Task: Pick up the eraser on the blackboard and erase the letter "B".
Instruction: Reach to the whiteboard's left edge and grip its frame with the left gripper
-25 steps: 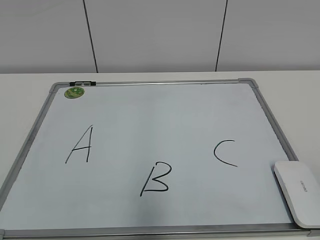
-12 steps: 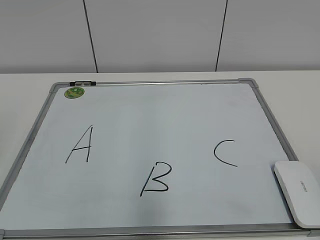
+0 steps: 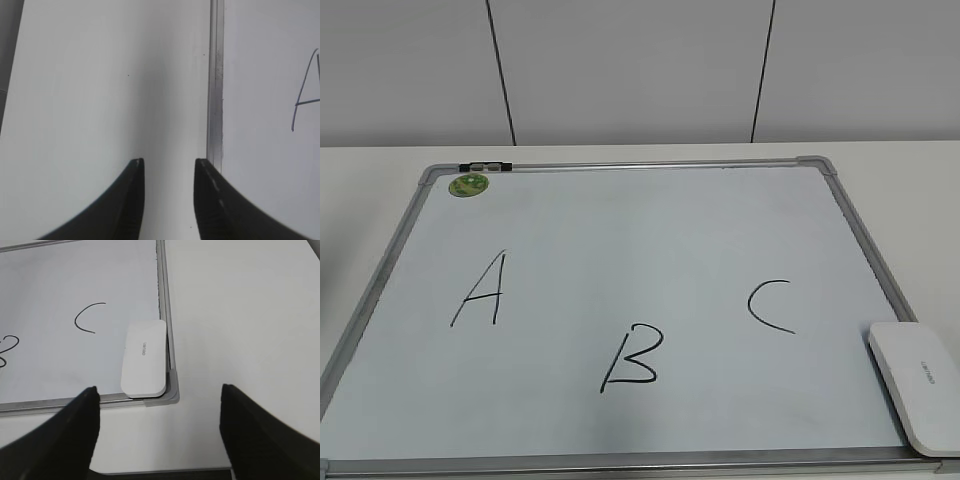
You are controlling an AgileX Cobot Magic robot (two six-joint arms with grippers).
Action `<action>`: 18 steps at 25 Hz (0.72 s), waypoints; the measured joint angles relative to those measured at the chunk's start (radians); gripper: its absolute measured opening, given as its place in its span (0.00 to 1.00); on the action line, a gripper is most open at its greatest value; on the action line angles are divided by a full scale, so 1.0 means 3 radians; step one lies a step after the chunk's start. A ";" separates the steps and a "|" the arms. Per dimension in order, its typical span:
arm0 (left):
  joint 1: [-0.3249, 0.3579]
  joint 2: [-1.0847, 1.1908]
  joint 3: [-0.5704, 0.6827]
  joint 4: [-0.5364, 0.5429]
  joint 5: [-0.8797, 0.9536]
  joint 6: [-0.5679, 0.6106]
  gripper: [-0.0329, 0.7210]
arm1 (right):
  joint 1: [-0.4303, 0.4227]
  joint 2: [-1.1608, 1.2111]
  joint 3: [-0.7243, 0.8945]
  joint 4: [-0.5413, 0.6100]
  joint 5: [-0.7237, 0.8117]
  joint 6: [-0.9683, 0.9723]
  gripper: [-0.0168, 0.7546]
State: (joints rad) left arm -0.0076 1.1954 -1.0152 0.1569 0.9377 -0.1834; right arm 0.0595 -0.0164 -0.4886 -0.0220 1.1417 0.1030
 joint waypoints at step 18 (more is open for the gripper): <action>0.0000 0.1919 -0.1146 -0.0418 0.0278 0.0259 0.37 | -0.0035 0.0000 0.0000 0.0000 0.0000 0.0000 0.74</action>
State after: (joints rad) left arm -0.0076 1.7712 -1.3589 0.0316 1.0212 -0.1058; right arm 0.0489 -0.0164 -0.4886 -0.0220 1.1417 0.1030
